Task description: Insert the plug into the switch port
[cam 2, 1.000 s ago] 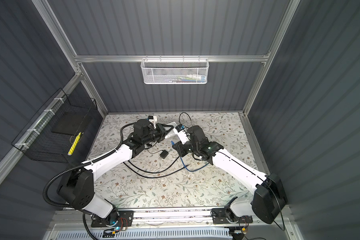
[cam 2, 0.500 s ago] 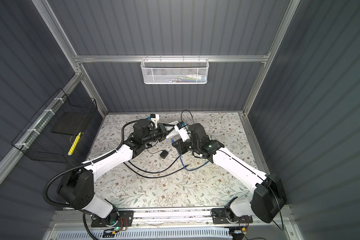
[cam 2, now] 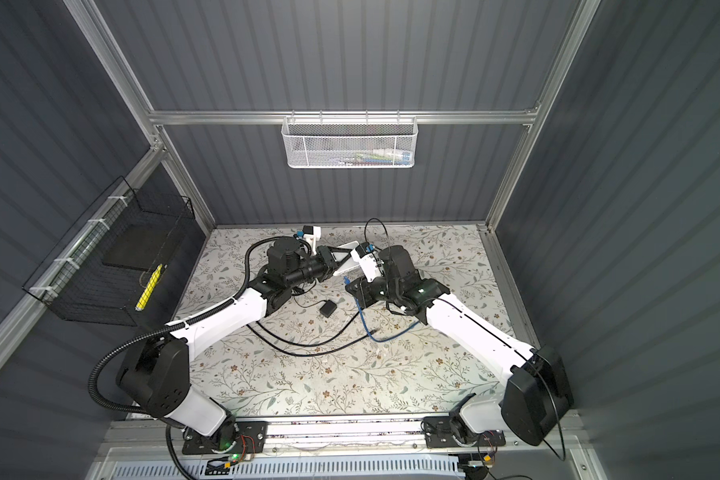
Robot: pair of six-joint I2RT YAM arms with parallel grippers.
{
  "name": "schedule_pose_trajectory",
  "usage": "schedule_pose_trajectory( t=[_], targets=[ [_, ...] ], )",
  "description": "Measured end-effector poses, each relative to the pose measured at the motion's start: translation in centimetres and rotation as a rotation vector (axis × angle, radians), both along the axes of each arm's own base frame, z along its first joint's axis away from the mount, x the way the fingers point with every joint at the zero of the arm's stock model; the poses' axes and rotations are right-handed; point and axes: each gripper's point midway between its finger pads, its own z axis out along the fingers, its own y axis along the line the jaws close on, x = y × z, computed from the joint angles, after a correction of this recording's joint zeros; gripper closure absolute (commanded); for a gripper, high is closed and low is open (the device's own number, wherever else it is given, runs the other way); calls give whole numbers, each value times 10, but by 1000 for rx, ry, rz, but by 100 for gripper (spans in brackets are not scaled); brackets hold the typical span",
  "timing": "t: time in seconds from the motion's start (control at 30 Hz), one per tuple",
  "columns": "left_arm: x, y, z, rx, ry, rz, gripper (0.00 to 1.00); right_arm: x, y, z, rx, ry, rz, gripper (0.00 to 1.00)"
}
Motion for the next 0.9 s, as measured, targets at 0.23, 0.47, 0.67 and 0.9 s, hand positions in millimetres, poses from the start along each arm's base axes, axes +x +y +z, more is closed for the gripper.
schedule_pose_trajectory(
  t=[0.23, 0.47, 0.67, 0.9],
  targets=[
    [0, -2, 7, 14, -47, -11, 100, -1, 1, 4, 10, 7, 4, 100],
    [-1, -5, 4, 29, -64, -20, 100, -1, 0, 2, 5, 19, 0, 100],
    [-1, -5, 3, 39, -77, -23, 100, -1, -2, 2, 6, 26, -2, 100],
    [0, -5, 3, 46, -88, -25, 100, -2, -1, 2, 15, 36, -2, 100]
  ],
)
